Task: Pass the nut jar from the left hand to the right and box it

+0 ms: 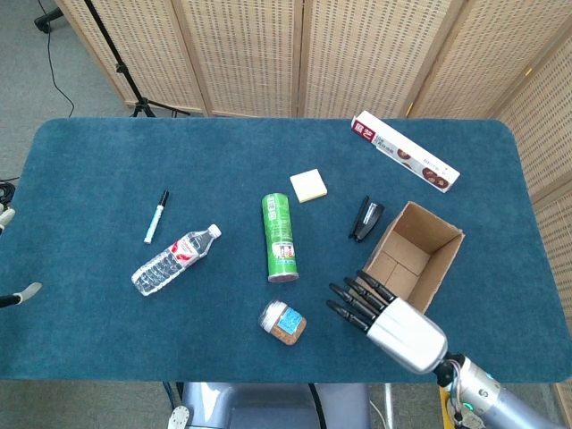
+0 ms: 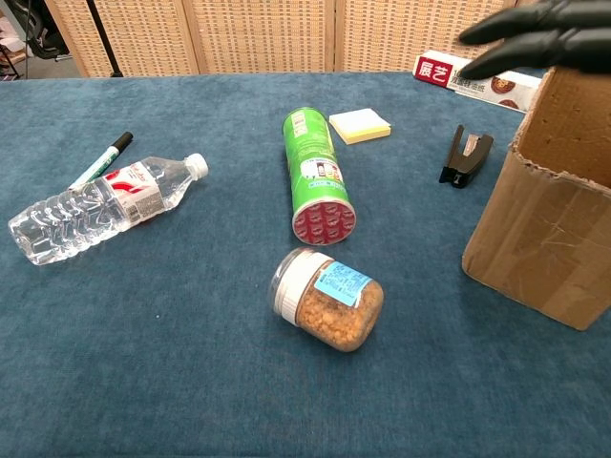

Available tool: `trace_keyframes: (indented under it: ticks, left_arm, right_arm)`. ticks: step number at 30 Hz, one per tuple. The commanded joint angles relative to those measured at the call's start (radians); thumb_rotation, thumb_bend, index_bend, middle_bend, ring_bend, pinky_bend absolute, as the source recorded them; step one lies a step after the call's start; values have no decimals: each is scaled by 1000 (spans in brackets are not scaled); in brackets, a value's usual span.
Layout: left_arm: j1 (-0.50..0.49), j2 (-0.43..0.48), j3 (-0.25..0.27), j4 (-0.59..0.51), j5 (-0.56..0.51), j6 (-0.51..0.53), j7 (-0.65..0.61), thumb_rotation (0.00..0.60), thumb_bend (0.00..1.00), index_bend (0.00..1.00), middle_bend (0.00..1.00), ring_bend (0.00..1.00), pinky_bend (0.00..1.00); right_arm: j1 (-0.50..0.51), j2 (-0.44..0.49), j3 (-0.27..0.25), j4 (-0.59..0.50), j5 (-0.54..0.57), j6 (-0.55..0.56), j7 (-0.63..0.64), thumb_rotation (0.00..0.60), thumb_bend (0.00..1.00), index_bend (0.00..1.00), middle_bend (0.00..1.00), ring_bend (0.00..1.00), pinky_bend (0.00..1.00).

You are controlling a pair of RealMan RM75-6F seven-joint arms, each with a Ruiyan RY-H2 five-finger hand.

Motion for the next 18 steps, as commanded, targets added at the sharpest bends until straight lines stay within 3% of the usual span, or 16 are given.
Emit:
trace_keyframes:
  ticks: [1,8,18]
  left_arm:
    - [2,3,-4,3,0,-11,-7,600,0,0,0,0,32]
    - [8,6,-14,7,8,-26,-19,600,0,0,0,0,32]
    - [14,6,-26,6,13,-40,-20,600,0,0,0,0,32]
  right_arm:
    - [59,-64,19,-135,129,-179,-205,600,0,0,0,0,95]
    - [124,-206,48,-139,340,-344,-408,600,0,0,0,0,147]
    - [207,-391,52,-84,657,-387,-659,600,0,0,0,0,171]
